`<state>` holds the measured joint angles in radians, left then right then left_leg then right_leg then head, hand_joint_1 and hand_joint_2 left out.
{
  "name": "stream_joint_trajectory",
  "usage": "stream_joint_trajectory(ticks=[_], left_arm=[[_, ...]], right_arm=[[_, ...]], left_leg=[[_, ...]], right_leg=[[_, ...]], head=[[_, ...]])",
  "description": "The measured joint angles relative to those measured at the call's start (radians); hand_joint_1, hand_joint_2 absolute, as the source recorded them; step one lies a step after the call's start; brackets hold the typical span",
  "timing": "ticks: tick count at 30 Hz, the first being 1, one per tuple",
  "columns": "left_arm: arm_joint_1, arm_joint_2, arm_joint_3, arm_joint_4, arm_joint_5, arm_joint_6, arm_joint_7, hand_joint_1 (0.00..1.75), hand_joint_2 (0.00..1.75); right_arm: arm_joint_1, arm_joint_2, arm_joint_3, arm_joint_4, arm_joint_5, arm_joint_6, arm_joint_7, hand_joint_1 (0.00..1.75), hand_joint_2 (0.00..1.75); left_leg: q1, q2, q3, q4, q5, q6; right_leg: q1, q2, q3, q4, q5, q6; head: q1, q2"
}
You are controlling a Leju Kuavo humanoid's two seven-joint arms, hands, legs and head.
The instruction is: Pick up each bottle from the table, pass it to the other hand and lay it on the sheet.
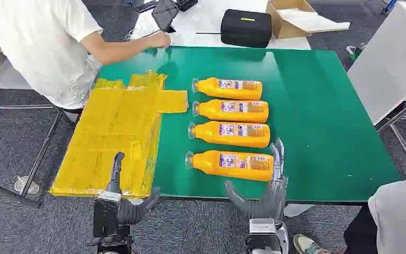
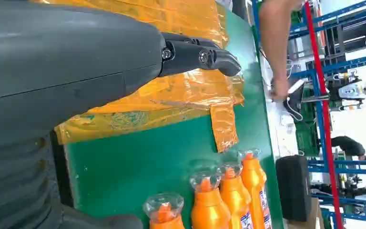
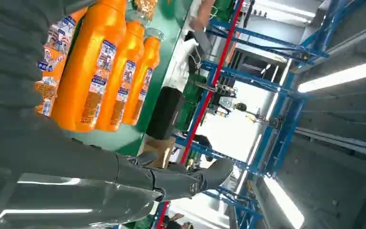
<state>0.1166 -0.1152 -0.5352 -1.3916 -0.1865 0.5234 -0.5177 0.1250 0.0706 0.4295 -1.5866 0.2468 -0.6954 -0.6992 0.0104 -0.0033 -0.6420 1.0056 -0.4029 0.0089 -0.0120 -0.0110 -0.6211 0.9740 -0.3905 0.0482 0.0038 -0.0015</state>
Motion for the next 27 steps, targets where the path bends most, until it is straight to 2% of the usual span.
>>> stream_joint_trajectory(ticks=[13, 21, 27], left_arm=[[-0.006, 0.000, 0.000, 0.007, -0.019, -0.021, 0.031, 0.00, 1.75], [-0.043, 0.000, 0.001, 0.077, -0.053, -0.053, 0.039, 0.00, 1.75], [-0.054, -0.002, 0.002, 0.108, -0.054, -0.054, 0.039, 0.00, 1.75]], right_arm=[[0.000, 0.000, -0.014, 0.007, 0.061, 0.000, 0.000, 0.00, 1.75], [-0.041, -0.003, -0.110, 0.144, 0.230, 0.031, 0.039, 0.00, 1.75], [-0.062, -0.007, -0.148, 0.207, 0.245, 0.035, 0.044, 0.00, 1.75]], left_leg=[[0.000, 0.000, 0.000, 0.000, 0.000, 0.000], [0.000, 0.000, 0.000, 0.000, 0.000, 0.000], [0.000, 0.000, 0.000, 0.000, 0.000, 0.000]], right_leg=[[0.000, 0.000, 0.000, 0.000, 0.000, 0.000], [0.000, 0.000, 0.000, 0.000, 0.000, 0.000], [0.000, 0.000, 0.000, 0.000, 0.000, 0.000]], head=[[0.000, 0.000], [0.001, 0.000], [0.000, 0.000]])
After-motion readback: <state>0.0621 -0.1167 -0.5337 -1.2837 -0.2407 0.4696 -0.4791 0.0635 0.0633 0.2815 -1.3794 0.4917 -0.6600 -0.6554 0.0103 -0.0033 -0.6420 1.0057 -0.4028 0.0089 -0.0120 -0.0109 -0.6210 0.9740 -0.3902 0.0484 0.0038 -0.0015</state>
